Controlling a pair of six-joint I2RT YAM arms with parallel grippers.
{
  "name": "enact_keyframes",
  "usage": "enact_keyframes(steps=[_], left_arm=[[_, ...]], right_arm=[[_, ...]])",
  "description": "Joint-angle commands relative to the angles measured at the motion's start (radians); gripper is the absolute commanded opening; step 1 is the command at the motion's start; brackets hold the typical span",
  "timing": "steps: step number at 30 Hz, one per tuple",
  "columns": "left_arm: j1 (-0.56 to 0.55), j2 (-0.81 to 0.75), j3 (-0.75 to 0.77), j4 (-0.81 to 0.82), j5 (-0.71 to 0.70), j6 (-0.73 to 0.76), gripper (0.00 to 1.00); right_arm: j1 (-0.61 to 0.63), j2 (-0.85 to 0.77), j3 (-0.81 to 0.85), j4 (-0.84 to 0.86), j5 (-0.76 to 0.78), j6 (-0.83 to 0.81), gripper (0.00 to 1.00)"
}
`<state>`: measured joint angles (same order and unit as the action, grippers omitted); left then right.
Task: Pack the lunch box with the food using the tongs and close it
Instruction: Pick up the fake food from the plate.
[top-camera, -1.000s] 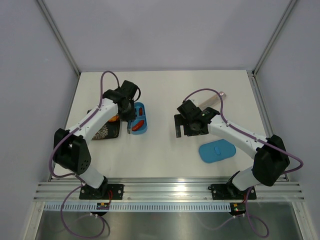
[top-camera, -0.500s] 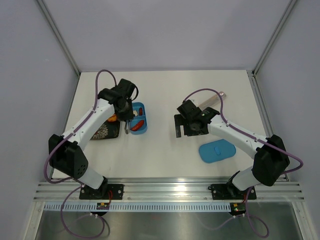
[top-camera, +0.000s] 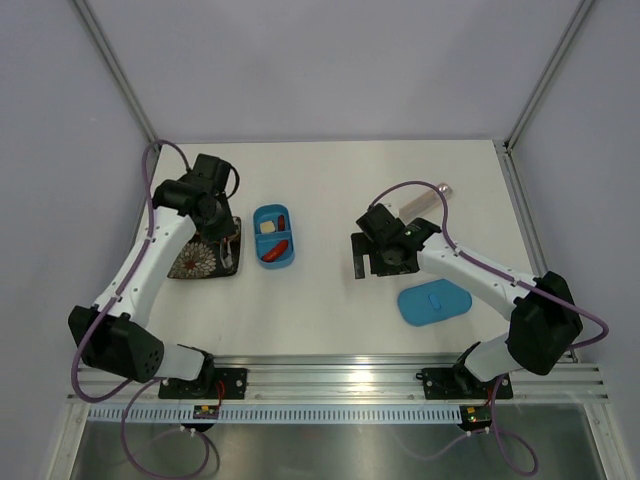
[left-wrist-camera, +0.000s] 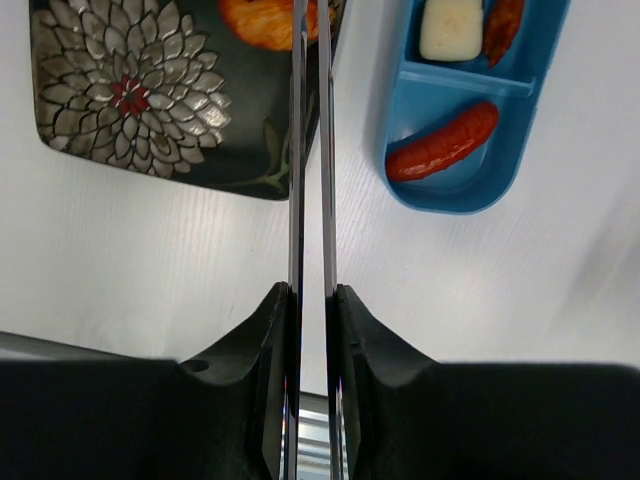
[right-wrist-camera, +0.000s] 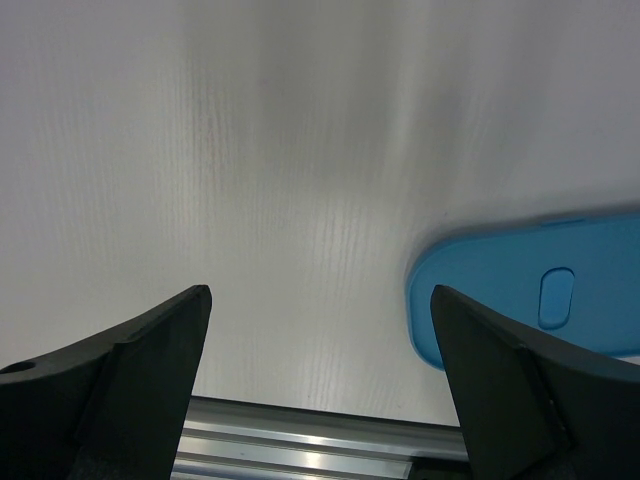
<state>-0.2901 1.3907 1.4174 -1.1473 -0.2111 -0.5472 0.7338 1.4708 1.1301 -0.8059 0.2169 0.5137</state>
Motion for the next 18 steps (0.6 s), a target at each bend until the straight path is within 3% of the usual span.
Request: enact_keyframes(steps=[1,9,18], left_arm=[[0.048,-0.056,-0.038,-0.006,0.025,0.012,0.10],[0.092,-0.004,-0.055,0.086,0.144,-0.008,0.09],[0.114,0.128,-0.026,0.170,0.151,-0.069,0.00]], right_arm=[[-0.002,-0.041,-0.012,0.020,-0.004,0.019,1.00],[-0.002,-0.053,-0.021,0.024,-0.005,0.013,0.99],[-0.004,-0.056,-0.013,0.010,-0.001,0.009,1.00]])
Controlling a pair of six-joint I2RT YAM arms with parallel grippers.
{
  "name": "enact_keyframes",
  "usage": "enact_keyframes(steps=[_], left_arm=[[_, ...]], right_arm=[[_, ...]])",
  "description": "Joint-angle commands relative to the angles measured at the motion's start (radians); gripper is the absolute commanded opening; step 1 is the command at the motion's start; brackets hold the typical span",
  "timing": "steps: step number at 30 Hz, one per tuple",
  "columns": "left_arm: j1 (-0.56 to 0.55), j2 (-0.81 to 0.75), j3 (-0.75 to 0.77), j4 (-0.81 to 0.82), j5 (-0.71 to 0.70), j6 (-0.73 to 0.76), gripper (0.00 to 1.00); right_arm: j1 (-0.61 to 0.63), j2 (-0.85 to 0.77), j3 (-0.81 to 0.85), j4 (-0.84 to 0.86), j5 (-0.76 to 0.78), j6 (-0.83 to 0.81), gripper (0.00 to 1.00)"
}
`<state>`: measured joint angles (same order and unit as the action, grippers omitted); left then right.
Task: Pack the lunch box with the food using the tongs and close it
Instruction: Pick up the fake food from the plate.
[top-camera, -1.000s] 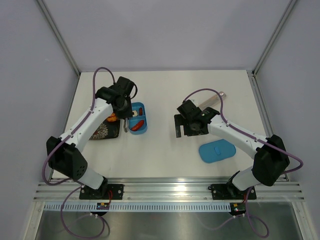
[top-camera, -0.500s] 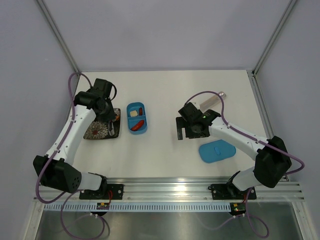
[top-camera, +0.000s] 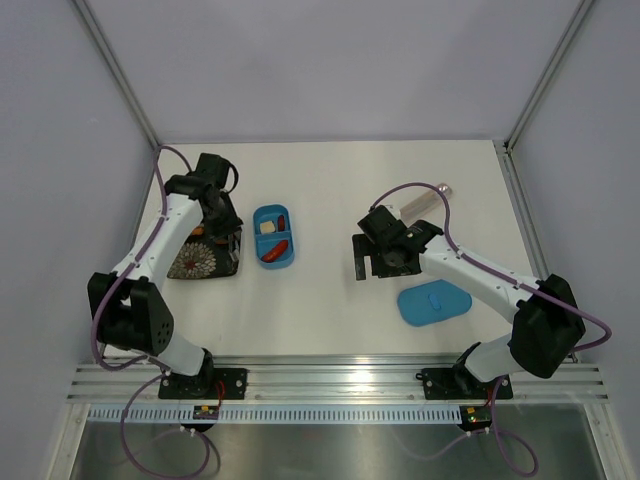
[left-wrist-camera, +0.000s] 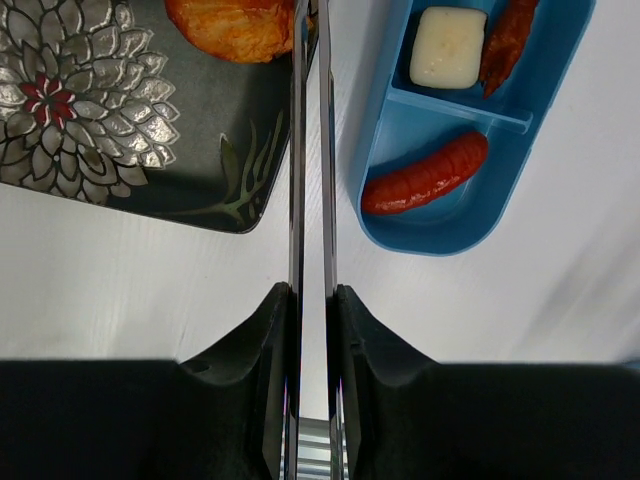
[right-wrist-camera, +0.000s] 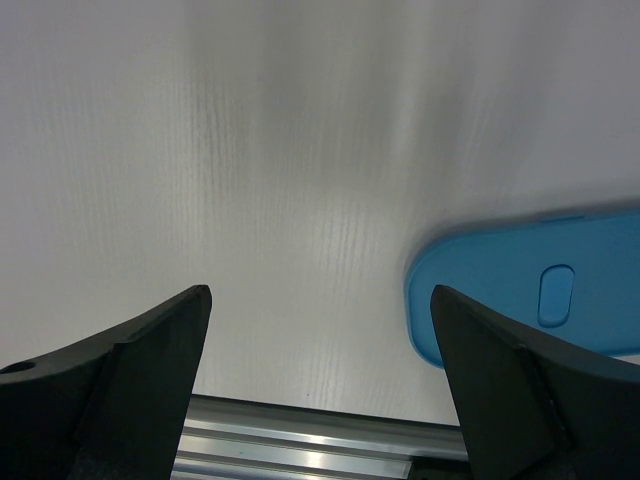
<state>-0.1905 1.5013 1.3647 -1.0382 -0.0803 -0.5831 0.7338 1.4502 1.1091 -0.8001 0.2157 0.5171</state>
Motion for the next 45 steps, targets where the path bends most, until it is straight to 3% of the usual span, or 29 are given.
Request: enact_keyframes(steps=[1,15,23,34,37,38,45], left_arm=[[0.019,0.025,0.024,0.060,0.020,-0.037,0.00],[0.037,0.025,-0.144,0.073,0.036,-0.026,0.00],[0.036,-0.125,-0.240,0.004,-0.002,-0.037,0.00],[0.037,-0.173,-0.136,-0.062,-0.035,-0.041,0.00],[0.040,-0.167,-0.096,-0.072,-0.067,-0.047,0.04],[0.042,-0.159,-0.092,-0.072,-0.070,-0.047,0.12],[0.057,-0.099,-0.062,-0.062,-0.058,-0.046,0.32]], right_arm=[[-0.002,-0.037,0.009,0.002,0.004,0.006,0.99],[-0.002,-0.014,0.024,0.002,-0.003,-0.003,1.00],[-0.002,-0.013,0.015,0.007,-0.002,-0.005,0.99],[-0.002,-0.017,0.006,0.019,-0.015,-0.005,0.99],[-0.002,-0.027,0.000,0.016,-0.012,-0.003,0.99],[-0.002,-0.027,-0.003,0.018,-0.012,-0.002,0.99],[-0.001,-0.050,-0.015,0.006,0.004,0.008,0.99]])
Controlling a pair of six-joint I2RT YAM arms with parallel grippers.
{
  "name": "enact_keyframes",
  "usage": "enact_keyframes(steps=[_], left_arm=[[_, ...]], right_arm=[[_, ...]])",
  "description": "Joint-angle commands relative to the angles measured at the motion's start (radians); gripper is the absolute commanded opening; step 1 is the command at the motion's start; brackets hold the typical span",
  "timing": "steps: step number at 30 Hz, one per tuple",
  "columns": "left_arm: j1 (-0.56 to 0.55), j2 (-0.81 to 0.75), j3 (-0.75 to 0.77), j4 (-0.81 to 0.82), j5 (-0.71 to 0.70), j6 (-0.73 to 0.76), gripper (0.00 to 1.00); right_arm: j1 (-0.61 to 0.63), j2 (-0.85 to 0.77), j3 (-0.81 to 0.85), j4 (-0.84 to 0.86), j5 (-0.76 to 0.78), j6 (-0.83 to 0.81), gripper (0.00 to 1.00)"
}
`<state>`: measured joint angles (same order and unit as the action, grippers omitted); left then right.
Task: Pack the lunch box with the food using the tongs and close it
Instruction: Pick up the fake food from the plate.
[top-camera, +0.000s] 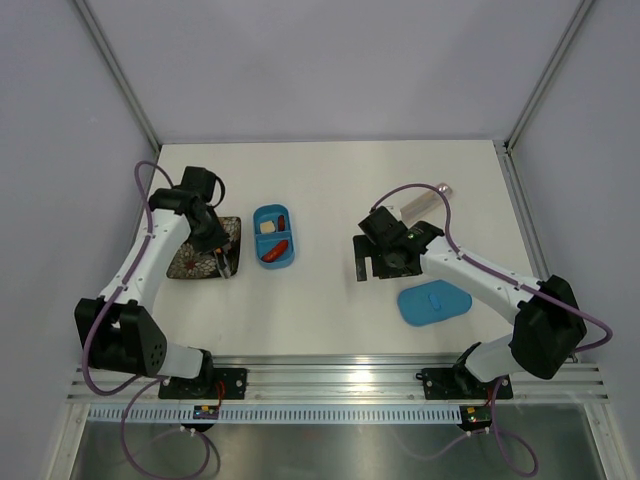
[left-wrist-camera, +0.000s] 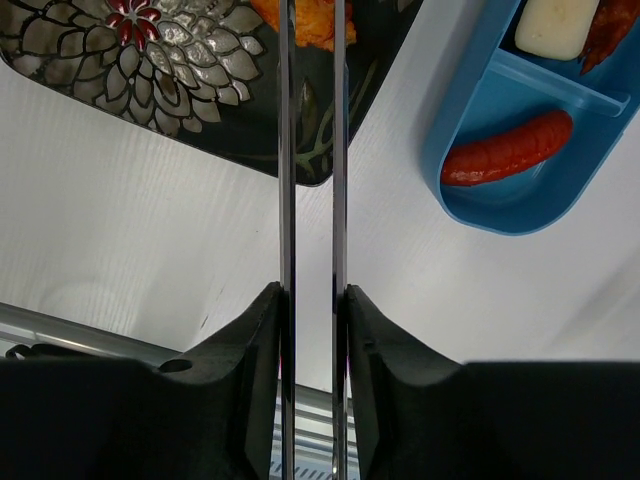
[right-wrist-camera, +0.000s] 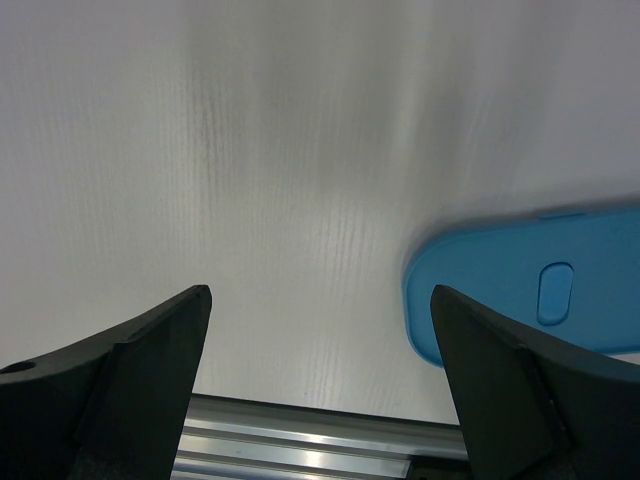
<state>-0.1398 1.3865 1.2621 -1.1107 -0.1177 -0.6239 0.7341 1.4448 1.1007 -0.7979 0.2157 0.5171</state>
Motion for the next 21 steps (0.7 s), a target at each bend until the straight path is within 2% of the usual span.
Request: enact_keyframes(steps=[1,15,18,21], left_arm=[[0.006,0.022,0.042,0.011,-0.023,-0.004,0.33],[0.016,0.062,0.074,0.017,-0.053,0.030,0.34],[0.014,0.065,0.083,0.017,-0.062,0.044,0.38],[0.016,0.066,0.097,0.018,-0.077,0.055,0.38]], right_arm=[[-0.002,-0.046,-0.009,0.002,0.004,0.009,0.99],[-0.002,-0.057,-0.012,-0.009,0.008,0.026,0.99],[-0.002,-0.057,-0.012,-0.007,0.005,0.029,0.99],[-0.002,-0.057,-0.009,-0.007,0.004,0.032,0.99]])
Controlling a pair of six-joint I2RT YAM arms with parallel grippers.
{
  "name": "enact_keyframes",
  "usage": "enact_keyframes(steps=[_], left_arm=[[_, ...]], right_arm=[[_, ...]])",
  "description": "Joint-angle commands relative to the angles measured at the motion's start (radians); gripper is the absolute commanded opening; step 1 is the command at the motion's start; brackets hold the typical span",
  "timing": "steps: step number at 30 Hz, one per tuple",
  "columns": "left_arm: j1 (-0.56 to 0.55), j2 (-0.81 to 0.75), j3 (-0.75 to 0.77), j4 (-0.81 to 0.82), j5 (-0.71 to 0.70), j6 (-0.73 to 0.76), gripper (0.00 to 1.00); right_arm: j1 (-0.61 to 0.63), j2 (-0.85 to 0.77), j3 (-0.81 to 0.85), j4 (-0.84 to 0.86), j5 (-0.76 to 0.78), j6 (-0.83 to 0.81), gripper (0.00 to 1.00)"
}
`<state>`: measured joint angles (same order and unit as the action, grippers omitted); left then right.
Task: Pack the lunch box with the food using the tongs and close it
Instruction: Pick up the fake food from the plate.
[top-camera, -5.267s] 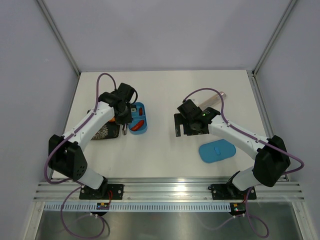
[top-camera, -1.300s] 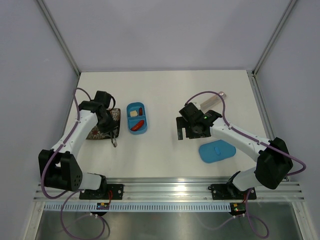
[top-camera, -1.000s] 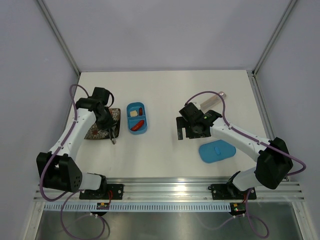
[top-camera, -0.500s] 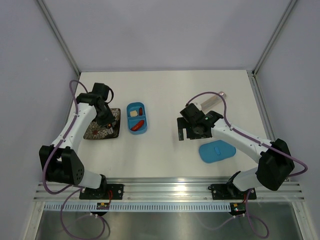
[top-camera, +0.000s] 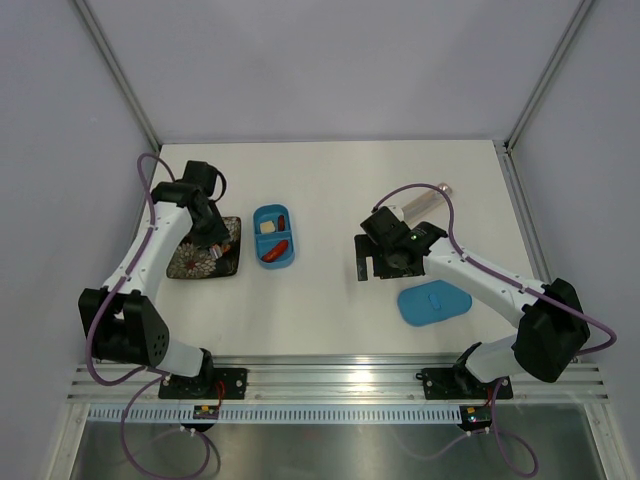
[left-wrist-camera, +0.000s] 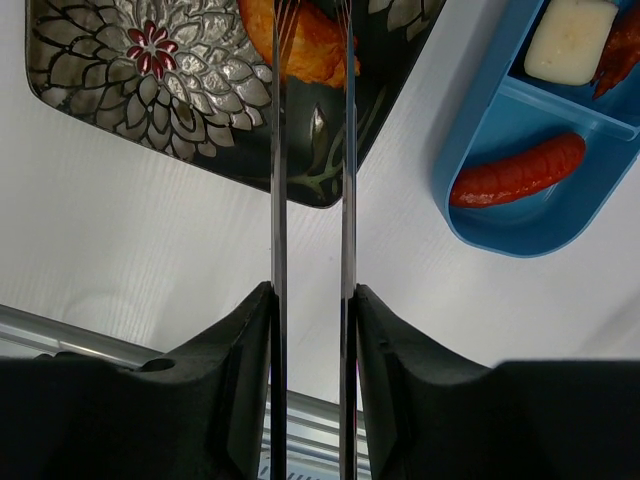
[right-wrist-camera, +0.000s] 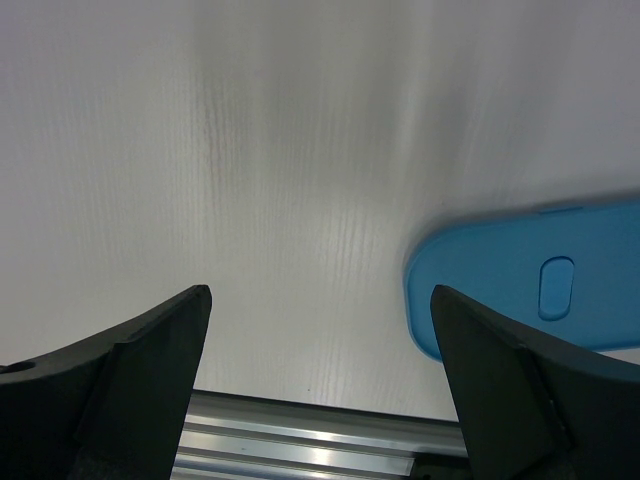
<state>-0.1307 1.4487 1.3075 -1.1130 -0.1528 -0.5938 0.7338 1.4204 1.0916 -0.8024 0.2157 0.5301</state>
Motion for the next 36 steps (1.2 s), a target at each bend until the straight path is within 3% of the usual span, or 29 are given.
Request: enact_keyframes(steps=[1,23,36], left_arm=[[0.006,0.007,0.056,0.021,-0.045,0.035,0.38],[0.006,0.101,0.136,0.042,-0.065,0.144,0.40],[0.006,0.039,0.118,0.071,-0.051,0.177,0.41]], right_arm=[[-0.002,-0.032,0.001,-0.004,0.005,0.019,1.00],[-0.004,-0.023,0.022,-0.020,0.002,0.018,1.00],[-0.002,0.003,0.039,-0.018,0.002,0.008,0.99]])
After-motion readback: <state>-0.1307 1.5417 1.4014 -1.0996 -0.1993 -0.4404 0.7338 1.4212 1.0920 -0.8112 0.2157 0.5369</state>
